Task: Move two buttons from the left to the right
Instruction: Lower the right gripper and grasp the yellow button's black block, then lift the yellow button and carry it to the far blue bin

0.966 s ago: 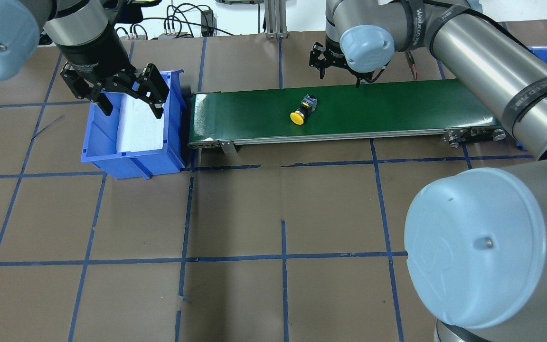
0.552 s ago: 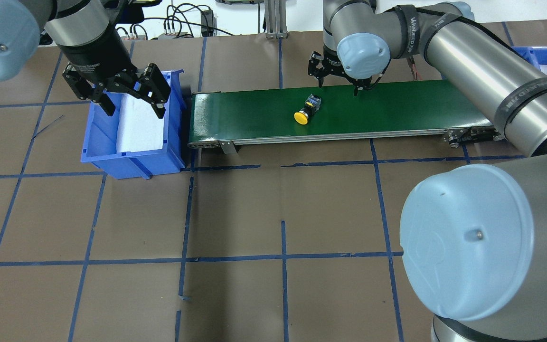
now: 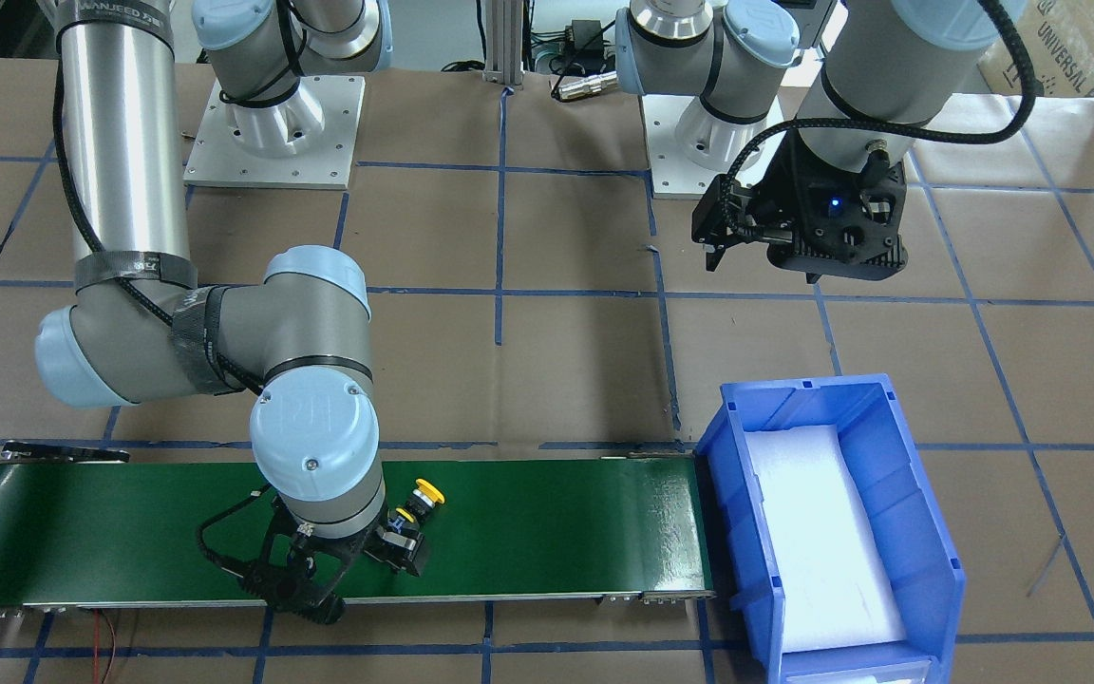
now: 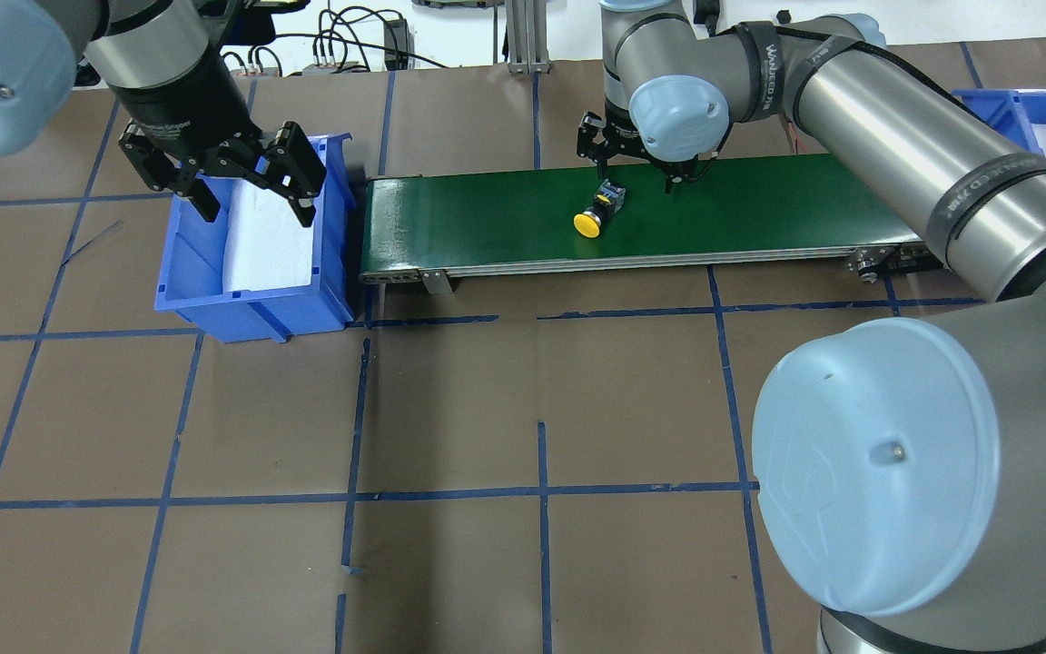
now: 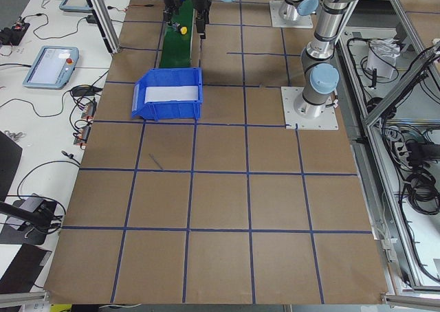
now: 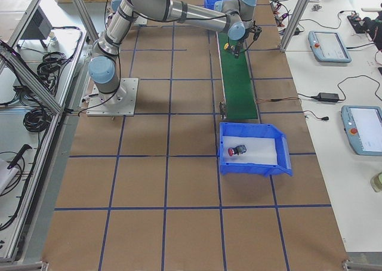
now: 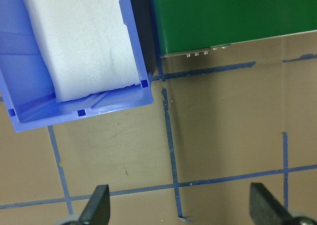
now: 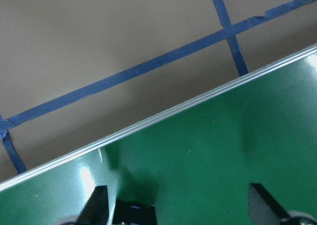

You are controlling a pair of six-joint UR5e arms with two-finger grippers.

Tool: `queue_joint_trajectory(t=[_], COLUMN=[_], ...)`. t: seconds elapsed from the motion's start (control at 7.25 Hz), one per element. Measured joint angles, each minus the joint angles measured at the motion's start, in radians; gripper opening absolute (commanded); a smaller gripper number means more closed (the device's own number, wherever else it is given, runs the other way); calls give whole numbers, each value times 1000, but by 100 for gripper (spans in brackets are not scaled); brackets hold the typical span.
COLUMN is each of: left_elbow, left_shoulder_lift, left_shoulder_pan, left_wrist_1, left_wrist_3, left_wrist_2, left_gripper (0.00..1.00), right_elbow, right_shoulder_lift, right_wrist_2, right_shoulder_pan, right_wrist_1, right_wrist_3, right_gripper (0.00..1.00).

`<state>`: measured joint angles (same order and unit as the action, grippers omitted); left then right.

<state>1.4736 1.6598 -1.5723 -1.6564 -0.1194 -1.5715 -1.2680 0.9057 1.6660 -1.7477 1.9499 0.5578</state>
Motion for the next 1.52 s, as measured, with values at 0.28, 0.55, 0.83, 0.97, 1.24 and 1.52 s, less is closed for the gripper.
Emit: queue_joint_trajectory(t=[0.28, 0.55, 0.83, 0.97, 1.24, 1.52], left_elbow=[0, 1, 1, 0, 0, 2], left_shoulder_lift=[-2, -6, -2, -1, 0, -1], left_shoulder_pan=[0, -1, -1, -1, -3, -3], left_wrist_1=[1, 1, 8, 9, 11, 17], left_wrist_3=[3, 6, 19, 23, 25, 25], left_wrist_2=[2, 3, 6, 6, 6, 1], left_gripper=[100, 100, 100, 100, 100, 100], right_elbow=[-14, -21, -19, -21, -21, -16], right_shoulder_lift=[0, 2, 7, 10, 17, 49], right_wrist_2=[1, 1, -63, -121, -157, -157], right_shoulder_pan=[-2, -2, -1, 2, 20, 68], right_wrist_1=[0, 2, -9, -14, -26, -92], right_wrist_3=[1, 2, -8, -20, -72, -170], right_gripper=[93, 29, 8, 8, 8, 8])
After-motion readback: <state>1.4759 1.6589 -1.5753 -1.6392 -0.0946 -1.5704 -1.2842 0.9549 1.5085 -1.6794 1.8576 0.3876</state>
